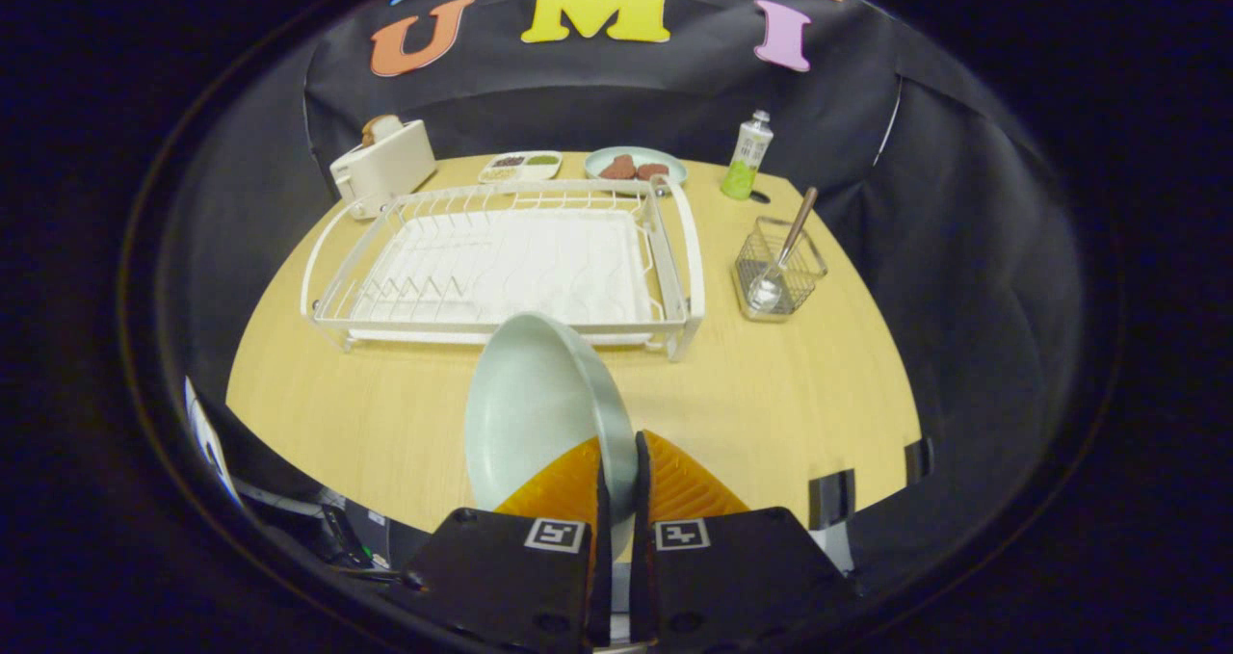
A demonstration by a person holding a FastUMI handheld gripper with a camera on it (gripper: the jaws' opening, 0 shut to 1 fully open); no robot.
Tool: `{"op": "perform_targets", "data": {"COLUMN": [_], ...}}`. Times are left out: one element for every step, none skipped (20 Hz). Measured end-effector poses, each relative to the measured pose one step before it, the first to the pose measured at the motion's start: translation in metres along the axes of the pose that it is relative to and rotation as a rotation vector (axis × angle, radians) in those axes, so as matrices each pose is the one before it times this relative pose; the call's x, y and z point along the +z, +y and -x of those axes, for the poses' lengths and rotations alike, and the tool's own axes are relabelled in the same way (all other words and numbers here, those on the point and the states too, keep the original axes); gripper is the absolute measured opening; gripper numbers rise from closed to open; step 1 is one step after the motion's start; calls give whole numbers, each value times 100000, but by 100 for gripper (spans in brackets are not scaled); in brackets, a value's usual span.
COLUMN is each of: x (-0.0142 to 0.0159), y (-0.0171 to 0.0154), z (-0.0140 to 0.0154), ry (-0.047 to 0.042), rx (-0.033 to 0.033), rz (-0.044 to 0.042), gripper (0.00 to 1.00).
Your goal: Take the plate from the dish rack, then take the spoon from the basket and place it into the plate.
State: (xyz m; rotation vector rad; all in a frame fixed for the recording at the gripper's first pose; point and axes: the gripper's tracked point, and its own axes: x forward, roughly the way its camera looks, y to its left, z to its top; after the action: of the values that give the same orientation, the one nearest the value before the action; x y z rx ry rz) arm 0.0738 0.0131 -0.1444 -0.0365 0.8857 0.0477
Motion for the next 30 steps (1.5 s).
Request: {"op": "perform_targets", "data": {"x": [-267,-459,-293,-356,-280,-107,-125,-222,-66,28,119,-59,68,52,29,45,254,359,449,513,501,640,692,854,1053,712,868,823,651,604], "y": [-176,-387,-307,-393,-281,-175,-230,-47,-63,-224,-232,-207,-247,-104,-248,-359,-773,-852,-593,-53,-236,-377,-619,-727,-715,-823,-715,-493,-284,-251], "z": [-93,-735,-480,-784,-632,-742,-588,-430,-288,-210,-288,-240,-281,-246,-254,-114,-243,-108,-178,229,44,406,186,149,401,83,264,-20,74,-27], "ry": [670,918,1265,1599,923,565,885,842,550,49,324,650,403,111,505,-65,-416,-1538,-1349,-1810,-1848,-2449,-2800,-3916,-4121,-4159,-3995,-4001,-2329,-1742], "rx": [2821,2046,2283,2101,2743,3043,2836,3185,2216,1284,894,221,153,223,-643,-715,-3174,-3944,-1884,493,63,-271,-2118,-3008,-3602,-3836,-3379,-2435,-1305,-193], "rz": [-2568,-1797,-1873,-1939,-2312,-1426,-681,-754,-615,-513,-398,-185,-661,-377,-1,-660,-362,-93,-768,-1645,-1536,-194,1075,2210,2997,2979,2758,1922,1793,2865], "gripper": [13,14,14,15,17,17,18,18,18,18,19,19,20,20,22,23,23,24,22,23,29,41,55,70,82,82,82,82,82,83]}}
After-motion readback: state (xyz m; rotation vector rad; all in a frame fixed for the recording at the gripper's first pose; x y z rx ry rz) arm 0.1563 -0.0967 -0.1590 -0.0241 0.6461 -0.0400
